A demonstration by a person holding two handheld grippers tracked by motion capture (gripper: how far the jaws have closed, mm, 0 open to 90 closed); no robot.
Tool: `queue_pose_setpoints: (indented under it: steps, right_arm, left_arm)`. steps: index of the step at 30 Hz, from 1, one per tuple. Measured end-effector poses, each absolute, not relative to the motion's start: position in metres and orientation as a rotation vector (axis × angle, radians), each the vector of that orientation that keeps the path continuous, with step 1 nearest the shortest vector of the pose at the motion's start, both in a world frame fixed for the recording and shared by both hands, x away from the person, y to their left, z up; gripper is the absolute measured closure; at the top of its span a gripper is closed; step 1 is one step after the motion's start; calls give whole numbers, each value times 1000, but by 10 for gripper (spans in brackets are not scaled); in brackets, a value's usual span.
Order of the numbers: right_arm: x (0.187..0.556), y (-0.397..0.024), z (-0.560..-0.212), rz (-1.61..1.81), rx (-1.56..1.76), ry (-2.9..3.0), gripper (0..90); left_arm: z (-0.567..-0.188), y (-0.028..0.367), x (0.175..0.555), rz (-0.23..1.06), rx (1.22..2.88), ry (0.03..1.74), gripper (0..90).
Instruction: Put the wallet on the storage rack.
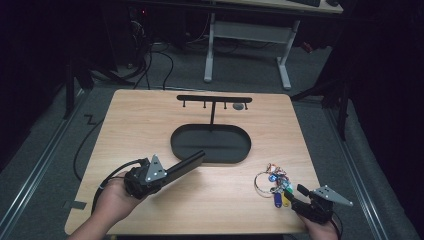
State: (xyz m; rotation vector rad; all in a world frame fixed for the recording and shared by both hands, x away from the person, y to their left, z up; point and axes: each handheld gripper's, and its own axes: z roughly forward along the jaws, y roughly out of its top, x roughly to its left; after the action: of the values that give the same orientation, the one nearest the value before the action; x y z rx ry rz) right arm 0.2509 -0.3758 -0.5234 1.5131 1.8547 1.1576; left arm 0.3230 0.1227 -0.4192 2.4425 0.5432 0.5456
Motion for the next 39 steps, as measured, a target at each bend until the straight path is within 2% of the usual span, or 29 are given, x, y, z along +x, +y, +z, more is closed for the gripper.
queue_pose_setpoints:
  steps: [24,39]
  right_arm:
    - [234,-388,-524,1143,1546,1820,383]
    - [228,-392,-524,1135,1554,1812,383]
  left_arm:
    - [-400,80,358,765,2461,334,752]
    - [-398,43,389,840,2459,173,752]
